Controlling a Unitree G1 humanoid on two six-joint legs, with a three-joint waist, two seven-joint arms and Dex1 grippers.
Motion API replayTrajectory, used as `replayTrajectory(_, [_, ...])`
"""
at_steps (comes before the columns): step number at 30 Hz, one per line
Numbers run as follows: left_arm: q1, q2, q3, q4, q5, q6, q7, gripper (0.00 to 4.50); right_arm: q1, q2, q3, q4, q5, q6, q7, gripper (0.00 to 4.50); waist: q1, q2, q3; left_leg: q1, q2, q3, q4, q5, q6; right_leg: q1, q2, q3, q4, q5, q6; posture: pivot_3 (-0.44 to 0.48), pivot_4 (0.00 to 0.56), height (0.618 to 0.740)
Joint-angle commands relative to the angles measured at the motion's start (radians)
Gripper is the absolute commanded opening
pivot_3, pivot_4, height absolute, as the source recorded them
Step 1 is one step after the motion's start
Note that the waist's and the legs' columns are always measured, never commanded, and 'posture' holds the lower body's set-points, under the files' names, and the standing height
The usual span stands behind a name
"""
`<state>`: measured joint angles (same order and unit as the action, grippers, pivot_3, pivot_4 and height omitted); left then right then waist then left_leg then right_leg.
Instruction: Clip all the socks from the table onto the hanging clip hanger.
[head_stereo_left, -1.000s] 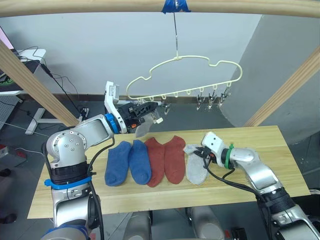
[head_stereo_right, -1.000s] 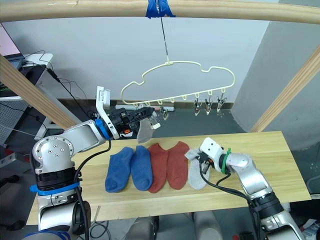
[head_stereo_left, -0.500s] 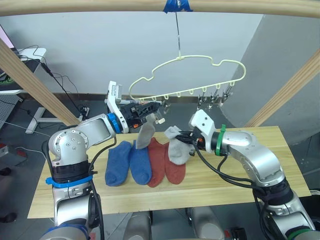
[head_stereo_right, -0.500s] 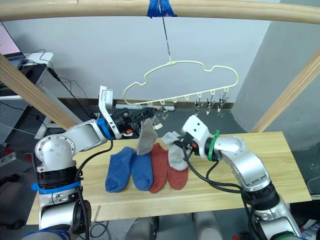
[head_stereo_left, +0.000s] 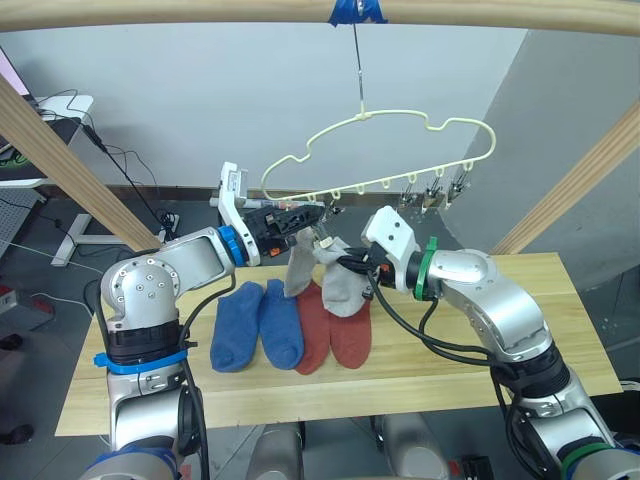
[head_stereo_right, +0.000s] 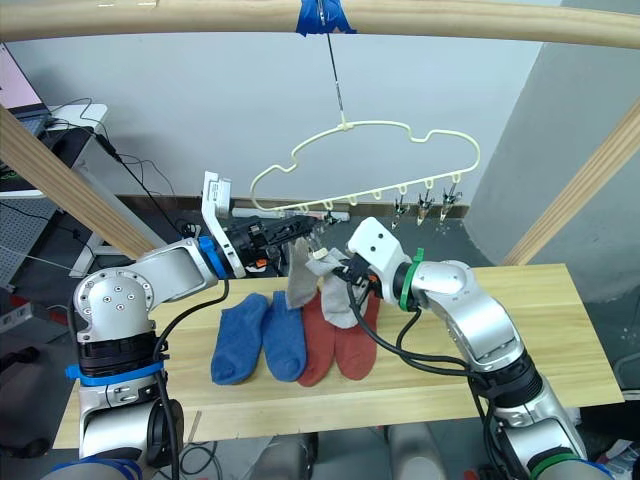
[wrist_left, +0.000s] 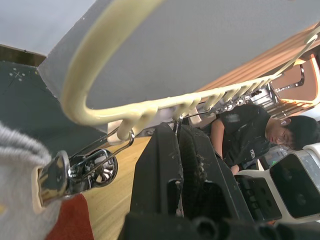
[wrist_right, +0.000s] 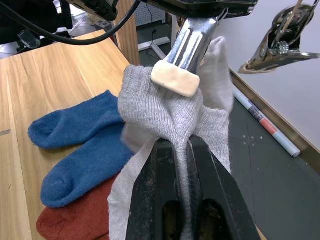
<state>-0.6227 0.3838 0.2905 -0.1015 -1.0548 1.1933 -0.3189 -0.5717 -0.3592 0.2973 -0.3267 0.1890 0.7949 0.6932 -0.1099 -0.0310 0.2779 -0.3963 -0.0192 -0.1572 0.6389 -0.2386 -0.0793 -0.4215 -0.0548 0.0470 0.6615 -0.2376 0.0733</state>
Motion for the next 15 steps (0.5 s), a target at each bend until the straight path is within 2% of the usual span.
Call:
replayTrajectory(1, [0.019,0.006,-0.008,0.013,0.003,0.024,0.007,0.0,-0.038,0.022,-0.008,-0.021,0.023,-0.003,-0.006,0.04,-0.001,0.0,0.0,0.0,0.0,0.0,0.0,0.0,0.0,0.0,0.0,0.0,0.0,0.0,0.0,-0.121,0.239,0.74])
replayTrajectory(10, [0.03,0.019,-0.034,-0.008,0.025,0.003,-0.021,0.0,-0.057,0.058,-0.022,0.013,0.03,-0.005,-0.019,0.04,0.0,0.0,0.0,0.0,0.0,0.0,0.0,0.0,0.0,0.0,0.0,0.0,0.0,0.0,0.0,-0.118,0.23,0.74])
replayTrajectory(14, [0.046,0.043,-0.074,-0.045,0.086,-0.075,-0.073,0.0,-0.061,0.051,-0.023,0.022,0.03,-0.01,-0.02,0.04,0.0,0.0,0.0,0.0,0.0,0.0,0.0,0.0,0.0,0.0,0.0,0.0,0.0,0.0,0.0,-0.117,0.233,0.74])
replayTrajectory(15, [0.048,0.042,-0.068,-0.047,0.075,-0.076,-0.082,0.28,-0.06,0.052,-0.023,0.028,0.03,-0.015,-0.023,0.01,0.001,0.0,0.0,0.0,0.0,0.0,0.0,0.0,0.0,0.0,0.0,0.0,0.0,0.0,0.0,-0.117,0.234,0.74])
